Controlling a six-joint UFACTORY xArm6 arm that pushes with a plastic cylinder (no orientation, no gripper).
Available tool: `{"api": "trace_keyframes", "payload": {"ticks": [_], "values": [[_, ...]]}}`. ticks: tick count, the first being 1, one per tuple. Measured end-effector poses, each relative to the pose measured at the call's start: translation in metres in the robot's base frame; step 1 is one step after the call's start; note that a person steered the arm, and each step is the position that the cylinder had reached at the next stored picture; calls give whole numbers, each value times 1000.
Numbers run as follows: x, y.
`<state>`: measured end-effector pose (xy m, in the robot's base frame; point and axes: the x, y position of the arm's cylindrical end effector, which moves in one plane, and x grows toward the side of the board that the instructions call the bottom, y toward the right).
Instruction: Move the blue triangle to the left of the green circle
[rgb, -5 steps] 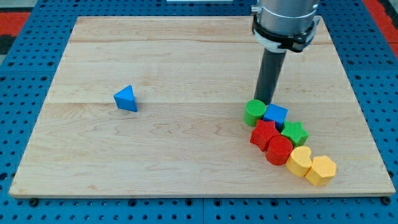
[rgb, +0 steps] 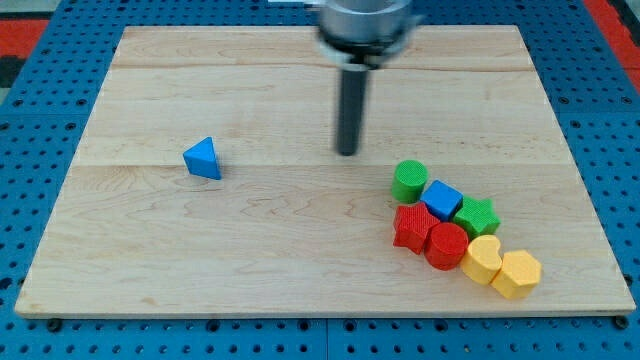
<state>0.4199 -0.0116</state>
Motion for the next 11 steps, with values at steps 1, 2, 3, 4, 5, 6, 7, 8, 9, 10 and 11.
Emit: {"api": "trace_keyframes", "payload": {"ticks": [1, 2, 3, 4, 5, 6, 7, 8, 9, 10, 11], "values": [[-11, -102], [-15, -192], [-9, -162], [1, -127], [20, -156], [23, -170], [35, -229], [57, -220], [45, -141], [43, -74], [47, -37]]}}
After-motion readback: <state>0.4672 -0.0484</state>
